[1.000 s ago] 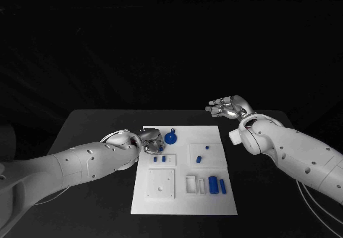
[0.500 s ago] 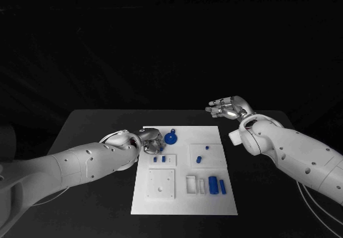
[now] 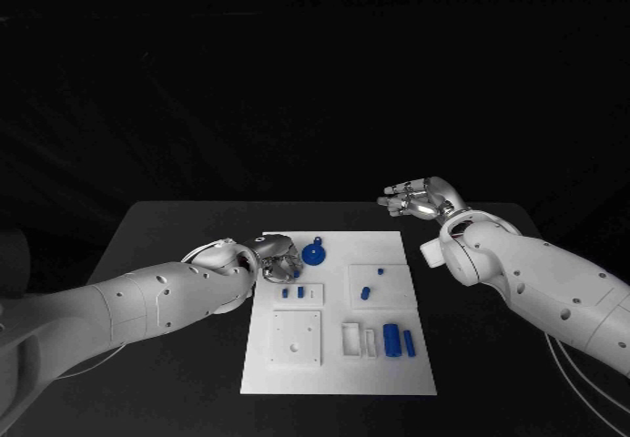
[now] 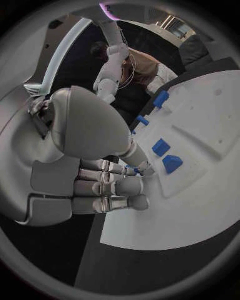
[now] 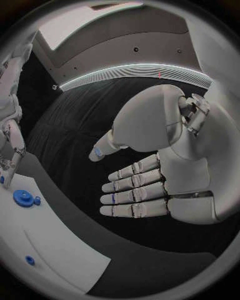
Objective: Assemble the parts on the task board
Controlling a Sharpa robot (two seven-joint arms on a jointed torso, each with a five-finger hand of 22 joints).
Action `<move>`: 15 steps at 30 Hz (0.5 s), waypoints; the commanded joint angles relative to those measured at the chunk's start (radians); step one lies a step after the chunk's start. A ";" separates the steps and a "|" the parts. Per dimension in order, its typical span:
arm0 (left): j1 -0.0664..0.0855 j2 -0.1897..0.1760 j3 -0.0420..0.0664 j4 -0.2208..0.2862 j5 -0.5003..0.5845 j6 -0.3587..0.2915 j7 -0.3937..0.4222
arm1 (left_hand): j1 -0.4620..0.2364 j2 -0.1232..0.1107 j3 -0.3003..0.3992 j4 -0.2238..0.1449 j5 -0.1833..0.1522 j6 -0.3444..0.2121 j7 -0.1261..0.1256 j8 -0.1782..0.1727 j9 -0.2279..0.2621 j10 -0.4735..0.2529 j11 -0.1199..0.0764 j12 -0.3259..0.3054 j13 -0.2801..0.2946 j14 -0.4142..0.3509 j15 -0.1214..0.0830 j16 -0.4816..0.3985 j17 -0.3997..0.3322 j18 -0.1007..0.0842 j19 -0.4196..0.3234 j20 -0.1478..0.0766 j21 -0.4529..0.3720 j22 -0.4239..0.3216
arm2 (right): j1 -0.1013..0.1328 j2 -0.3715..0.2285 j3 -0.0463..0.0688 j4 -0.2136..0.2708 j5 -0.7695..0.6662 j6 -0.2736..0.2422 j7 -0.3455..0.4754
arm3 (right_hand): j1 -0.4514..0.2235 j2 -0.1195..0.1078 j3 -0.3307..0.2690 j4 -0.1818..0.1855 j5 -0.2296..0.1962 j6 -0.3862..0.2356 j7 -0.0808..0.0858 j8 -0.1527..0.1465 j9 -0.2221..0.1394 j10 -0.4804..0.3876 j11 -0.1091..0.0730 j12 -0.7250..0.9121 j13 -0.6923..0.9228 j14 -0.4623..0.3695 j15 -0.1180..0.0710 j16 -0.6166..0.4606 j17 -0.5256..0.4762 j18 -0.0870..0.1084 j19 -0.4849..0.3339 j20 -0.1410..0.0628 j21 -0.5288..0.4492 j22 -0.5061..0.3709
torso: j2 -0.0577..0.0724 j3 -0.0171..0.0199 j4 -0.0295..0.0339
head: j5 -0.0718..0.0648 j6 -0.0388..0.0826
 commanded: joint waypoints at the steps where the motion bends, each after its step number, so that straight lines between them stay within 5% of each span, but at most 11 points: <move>1: 0.000 -0.003 0.001 0.004 0.000 -0.011 0.008 | 0.003 -0.004 0.003 0.001 0.005 -0.011 -0.009 -0.004 -0.001 -0.015 0.003 0.001 0.001 0.001 0.005 0.002 -0.002 0.014 0.002 0.003 0.001 0.019 | -0.001 0.000 0.000 0.000 -0.005 0.012 0.008 | 0.001 -0.001 -0.003 0.005 0.004 0.000 0.000 -0.002 0.000 0.001 0.000 -0.002 -0.001 0.001 0.001 -0.003 -0.001 0.005 -0.001 -0.002 -0.002 -0.002 | 0.000 0.0002 -0.0005 | 0.000 0.001; 7: 0.000 -0.017 0.001 0.008 -0.001 -0.012 -0.001 | 0.042 -0.009 -0.066 0.019 -0.007 -0.134 -0.039 -0.006 -0.003 -0.069 0.017 0.002 0.001 -0.002 0.017 -0.002 -0.006 0.022 0.003 0.016 -0.014 0.014 | -0.001 -0.002 0.000 -0.002 -0.006 0.012 0.007 | 0.002 -0.002 -0.005 0.004 0.003 -0.001 0.000 -0.002 0.000 0.000 0.001 -0.002 -0.001 0.001 0.001 -0.003 -0.001 0.004 -0.001 -0.001 -0.002 -0.002 | 0.000 0.0000 0.0001 | -0.002 0.000; 12: 0.001 -0.032 0.005 0.002 0.003 -0.028 -0.003 | 0.067 -0.009 -0.098 0.032 -0.003 -0.153 -0.027 -0.007 -0.004 -0.094 0.025 0.002 0.001 -0.015 0.021 -0.015 -0.014 0.025 -0.002 0.022 -0.031 0.015 | -0.002 -0.007 0.000 -0.002 -0.007 0.019 0.008 | 0.007 -0.002 -0.003 0.000 0.003 0.000 0.000 -0.002 0.000 0.000 0.001 -0.002 -0.001 0.001 0.001 -0.002 -0.001 0.005 0.000 -0.002 -0.002 -0.001 | 0.000 0.0001 -0.0001 | -0.003 0.001; 15: 0.002 -0.041 0.014 -0.006 0.026 -0.053 0.007 | 0.083 -0.005 -0.085 0.023 -0.001 -0.116 0.001 -0.006 -0.003 -0.081 0.017 0.002 0.000 -0.078 0.010 -0.103 -0.061 0.015 -0.048 0.020 -0.064 0.008 | -0.003 -0.014 0.000 0.001 -0.013 0.029 0.012 | 0.014 -0.001 0.004 -0.013 0.001 0.011 -0.001 -0.001 0.001 0.005 -0.001 -0.002 -0.002 0.007 -0.001 0.000 -0.002 0.007 0.006 -0.003 -0.001 -0.001 | -0.001 0.0004 0.0001 | 0.001 0.002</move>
